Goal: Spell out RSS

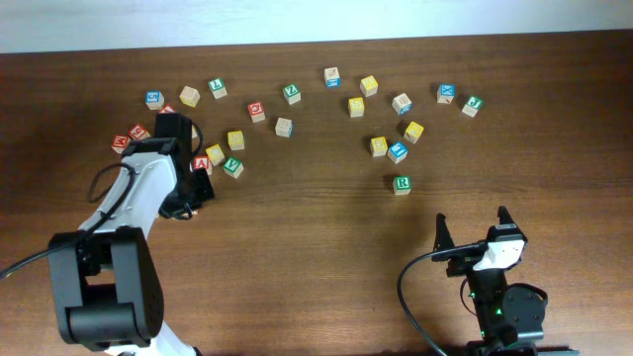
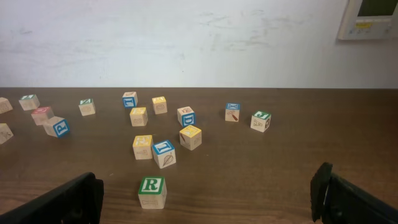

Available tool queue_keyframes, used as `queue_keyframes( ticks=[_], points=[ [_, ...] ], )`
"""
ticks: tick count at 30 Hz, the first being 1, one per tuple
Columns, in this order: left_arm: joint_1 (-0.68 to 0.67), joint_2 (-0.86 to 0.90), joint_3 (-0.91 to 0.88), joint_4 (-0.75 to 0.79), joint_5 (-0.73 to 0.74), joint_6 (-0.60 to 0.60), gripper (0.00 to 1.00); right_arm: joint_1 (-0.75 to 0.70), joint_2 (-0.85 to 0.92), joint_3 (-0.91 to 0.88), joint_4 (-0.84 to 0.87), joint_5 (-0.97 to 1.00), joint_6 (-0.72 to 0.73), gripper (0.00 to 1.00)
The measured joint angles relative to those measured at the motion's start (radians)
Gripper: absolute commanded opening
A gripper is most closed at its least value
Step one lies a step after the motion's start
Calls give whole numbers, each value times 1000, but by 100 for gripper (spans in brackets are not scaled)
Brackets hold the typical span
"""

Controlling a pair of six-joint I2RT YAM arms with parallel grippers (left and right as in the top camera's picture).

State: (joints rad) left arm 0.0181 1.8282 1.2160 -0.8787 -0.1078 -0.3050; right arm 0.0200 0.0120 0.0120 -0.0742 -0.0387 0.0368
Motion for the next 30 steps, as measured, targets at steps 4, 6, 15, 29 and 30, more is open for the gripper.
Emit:
queue_keyframes(
  ticks=[4, 6, 15, 29, 30],
  points=[
    [0, 0, -23, 34, 0, 13, 0, 0, 0, 0, 0, 0, 0, 98],
    [0, -2, -26, 40, 0, 20, 0, 0, 0, 0, 0, 0, 0, 98],
    [0, -5, -29, 60, 22, 58, 0, 0, 0, 0, 0, 0, 0, 98],
    [-44, -3, -84, 82, 79, 78, 0, 0, 0, 0, 0, 0, 0, 98],
    [-44, -3, -84, 82, 79, 78, 0, 0, 0, 0, 0, 0, 0, 98]
  ],
)
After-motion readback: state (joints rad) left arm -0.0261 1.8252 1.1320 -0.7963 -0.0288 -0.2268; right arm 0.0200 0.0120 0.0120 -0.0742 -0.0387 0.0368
